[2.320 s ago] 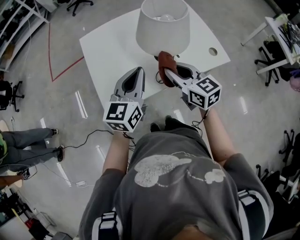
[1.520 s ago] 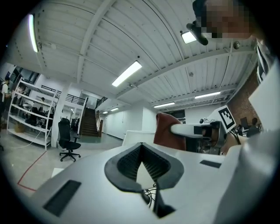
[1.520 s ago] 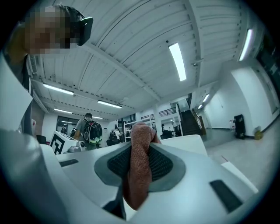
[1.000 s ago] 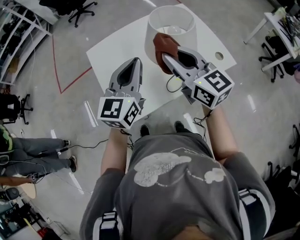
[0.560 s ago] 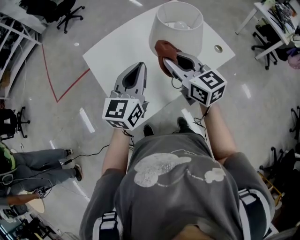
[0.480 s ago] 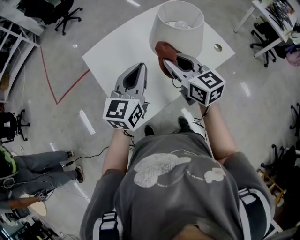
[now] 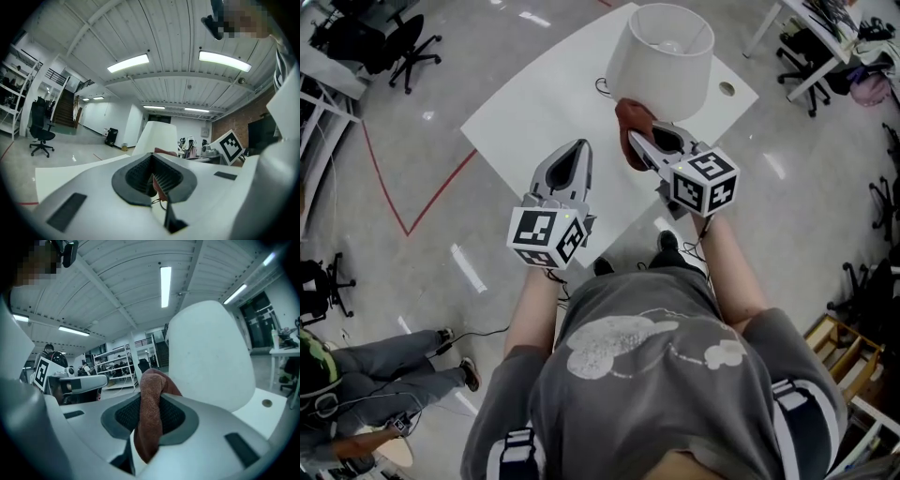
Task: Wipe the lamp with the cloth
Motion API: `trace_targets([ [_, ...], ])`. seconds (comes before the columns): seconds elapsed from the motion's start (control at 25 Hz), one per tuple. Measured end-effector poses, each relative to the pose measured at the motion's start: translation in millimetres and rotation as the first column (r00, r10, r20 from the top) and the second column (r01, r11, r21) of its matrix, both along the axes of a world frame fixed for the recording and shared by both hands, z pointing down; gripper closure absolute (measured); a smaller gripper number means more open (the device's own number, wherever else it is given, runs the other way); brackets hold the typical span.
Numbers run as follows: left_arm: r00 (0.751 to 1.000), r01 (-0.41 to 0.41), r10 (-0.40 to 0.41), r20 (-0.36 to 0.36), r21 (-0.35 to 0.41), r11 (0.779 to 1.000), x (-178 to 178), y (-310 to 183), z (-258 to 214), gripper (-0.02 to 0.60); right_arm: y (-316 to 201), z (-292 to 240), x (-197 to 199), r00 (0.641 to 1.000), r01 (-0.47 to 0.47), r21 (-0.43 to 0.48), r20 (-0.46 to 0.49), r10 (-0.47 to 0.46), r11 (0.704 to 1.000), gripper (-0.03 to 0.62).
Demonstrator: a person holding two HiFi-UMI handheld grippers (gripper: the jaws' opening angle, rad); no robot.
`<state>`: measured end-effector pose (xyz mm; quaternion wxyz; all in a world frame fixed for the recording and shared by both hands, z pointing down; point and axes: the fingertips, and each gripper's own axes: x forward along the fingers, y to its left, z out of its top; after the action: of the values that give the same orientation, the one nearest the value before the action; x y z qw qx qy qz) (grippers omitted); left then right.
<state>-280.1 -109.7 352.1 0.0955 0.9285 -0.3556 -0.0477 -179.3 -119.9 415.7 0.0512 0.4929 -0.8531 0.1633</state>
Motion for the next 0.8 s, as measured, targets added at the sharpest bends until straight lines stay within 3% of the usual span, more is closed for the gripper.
trace_targets([
  [0.28, 0.999, -0.054, 0.054, -0.005, 0.036, 0.998, 9.5, -4.7, -16.9, 0.574, 7.2, -51.1, 3.2, 0.997, -0.060, 0.088, 0.055, 0.056, 0.994, 0.503],
  [0.64, 1.000, -0.006, 0.005, 0.008, 0.110, 0.994, 38.6, -22.1, -56.8, 0.574, -11.7, -123.0, 41.8, 0.985, -0.110, 0.219, 0.157, 0.076, 0.970, 0.503],
  [0.8, 0.999, 0.045, -0.045, 0.000, 0.121, 0.992, 26.9, -34.0, -68.8, 0.574, -26.8, -134.3, 33.0, 0.984, -0.086, 0.227, 0.169, 0.048, 0.970, 0.503],
])
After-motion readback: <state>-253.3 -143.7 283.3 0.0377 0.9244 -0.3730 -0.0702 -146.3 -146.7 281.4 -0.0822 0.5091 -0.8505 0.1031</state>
